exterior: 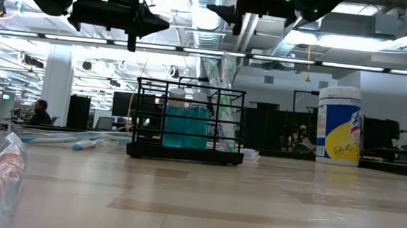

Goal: Pick & Place toothbrushing station
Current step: Put the right blue toothbrush into the mesh organizer

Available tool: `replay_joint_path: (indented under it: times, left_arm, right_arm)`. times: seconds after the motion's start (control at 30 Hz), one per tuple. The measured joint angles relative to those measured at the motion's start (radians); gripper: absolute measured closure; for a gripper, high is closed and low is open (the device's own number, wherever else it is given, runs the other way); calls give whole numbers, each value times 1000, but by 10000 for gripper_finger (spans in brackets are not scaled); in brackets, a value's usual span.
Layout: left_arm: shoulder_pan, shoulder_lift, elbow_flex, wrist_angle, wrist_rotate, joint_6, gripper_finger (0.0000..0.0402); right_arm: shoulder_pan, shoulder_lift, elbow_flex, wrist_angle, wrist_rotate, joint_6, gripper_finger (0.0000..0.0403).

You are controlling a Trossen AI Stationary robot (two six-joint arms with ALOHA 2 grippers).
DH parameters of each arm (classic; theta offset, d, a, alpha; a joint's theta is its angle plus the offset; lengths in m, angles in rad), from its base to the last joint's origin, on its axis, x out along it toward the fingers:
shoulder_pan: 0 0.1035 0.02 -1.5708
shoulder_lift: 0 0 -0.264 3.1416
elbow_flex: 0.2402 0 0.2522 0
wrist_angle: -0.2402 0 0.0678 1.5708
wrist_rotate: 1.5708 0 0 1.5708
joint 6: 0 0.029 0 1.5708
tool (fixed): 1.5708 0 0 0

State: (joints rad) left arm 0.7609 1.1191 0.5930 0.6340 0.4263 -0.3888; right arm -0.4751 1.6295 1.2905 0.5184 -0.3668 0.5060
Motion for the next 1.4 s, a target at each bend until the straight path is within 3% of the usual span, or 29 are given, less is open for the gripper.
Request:
replay_joint_path:
  times: [0.3,0.47,0.57,0.97,1.23,1.4]
  left_arm:
    - [74,0,0,68,0,44,401]
    - [122,0,0,62,57,36,401]
    - [133,0,0,60,69,35,401]
    - [107,2,0,-43,106,70,401]
    - [104,2,0,-54,106,75,401]
    - [104,11,0,-63,109,77,401]
  right_arm:
    - [-46,-1,73,-242,-129,-173,144]
    - [-111,-24,119,-797,-160,-371,171]
    - [-151,-16,114,-998,-161,-437,184]
    - [-155,-3,-1,-1084,-261,-458,204]
    - [-161,7,-58,-1109,-250,-497,212]
    - [-161,8,-121,-1100,-189,-496,213]
